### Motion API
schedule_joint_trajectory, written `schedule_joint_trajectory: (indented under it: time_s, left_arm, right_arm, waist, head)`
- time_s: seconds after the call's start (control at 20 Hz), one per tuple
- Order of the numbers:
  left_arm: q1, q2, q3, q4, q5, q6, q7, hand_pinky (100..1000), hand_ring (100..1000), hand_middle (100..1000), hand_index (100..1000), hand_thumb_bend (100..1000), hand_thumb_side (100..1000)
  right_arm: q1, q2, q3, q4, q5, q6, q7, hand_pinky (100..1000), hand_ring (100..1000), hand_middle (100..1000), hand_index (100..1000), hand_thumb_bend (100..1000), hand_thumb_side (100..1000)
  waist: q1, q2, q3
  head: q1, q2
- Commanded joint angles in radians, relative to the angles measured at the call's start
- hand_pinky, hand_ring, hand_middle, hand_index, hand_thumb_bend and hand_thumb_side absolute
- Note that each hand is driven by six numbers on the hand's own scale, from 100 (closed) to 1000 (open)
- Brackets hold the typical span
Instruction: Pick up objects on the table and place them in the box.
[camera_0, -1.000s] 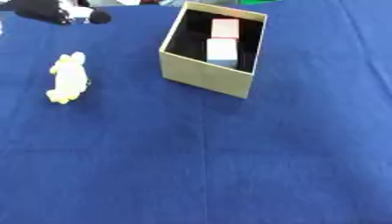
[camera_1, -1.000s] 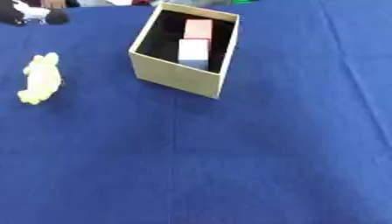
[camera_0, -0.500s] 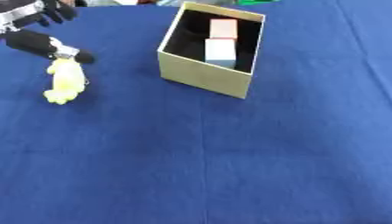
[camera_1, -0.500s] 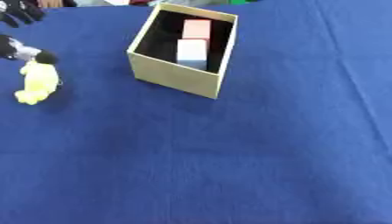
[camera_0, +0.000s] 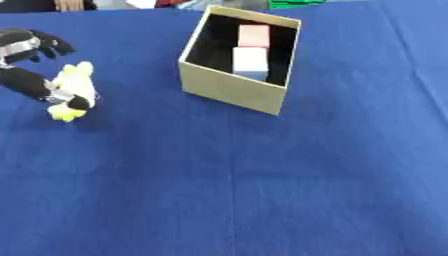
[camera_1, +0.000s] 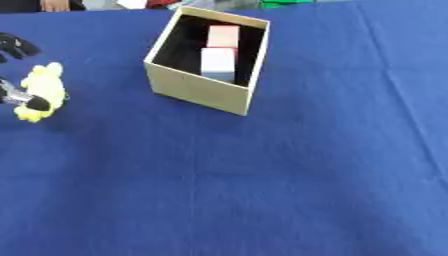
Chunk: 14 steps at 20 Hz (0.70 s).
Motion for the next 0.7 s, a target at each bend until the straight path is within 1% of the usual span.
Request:
schedule_joint_trajectory:
  time_s: [0.05,0.2,0.25,0.3,0.5,0.7]
  left_arm:
    - [0.0,0.052,0.001,-0.005,-0.034,-0.005,-0.005,837,882,843,927,938,586]
    - [0.011,0.055,-0.002,-0.01,-0.077,-0.003,0.006,840,889,850,928,944,592]
    - [0.015,0.053,-0.004,-0.011,-0.086,-0.004,0.009,840,889,850,928,971,560]
    - [0.019,0.052,-0.005,-0.011,-0.093,-0.003,0.01,839,890,853,928,944,596]
    - [0.027,0.045,-0.007,-0.004,-0.108,0.002,0.019,837,888,855,928,921,616]
    - [0.028,0.037,-0.006,0.005,-0.107,0.013,0.048,834,884,855,926,909,634]
  right_arm:
    - [-0.009,-0.027,-0.012,-0.016,0.006,-0.002,-0.001,848,729,663,772,100,811]
    - [-0.009,-0.026,-0.013,-0.016,0.006,-0.003,-0.002,848,729,663,772,100,813]
    - [-0.009,-0.025,-0.013,-0.016,0.006,-0.003,-0.002,848,729,663,772,100,803]
    - [-0.009,-0.025,-0.013,-0.016,0.006,-0.003,-0.003,848,729,663,772,100,814]
    - [-0.01,-0.023,-0.013,-0.016,0.006,-0.003,-0.004,848,728,663,772,100,814]
    - [-0.011,-0.022,-0.012,-0.016,0.007,-0.003,-0.004,849,728,663,772,100,816]
  waist:
    - [-0.003,-0.016,0.0]
    - [-0.004,-0.014,0.0]
    - [-0.004,-0.013,0.001]
    - [-0.004,-0.012,0.001]
    - [-0.004,-0.009,0.001]
    - [-0.005,-0.006,-0.001]
  head:
    - [-0.007,-0.002]
    - [-0.017,0.003]
    - [-0.018,0.004]
    - [-0.018,0.003]
    - [-0.016,0.0]
    - [-0.014,-0.004]
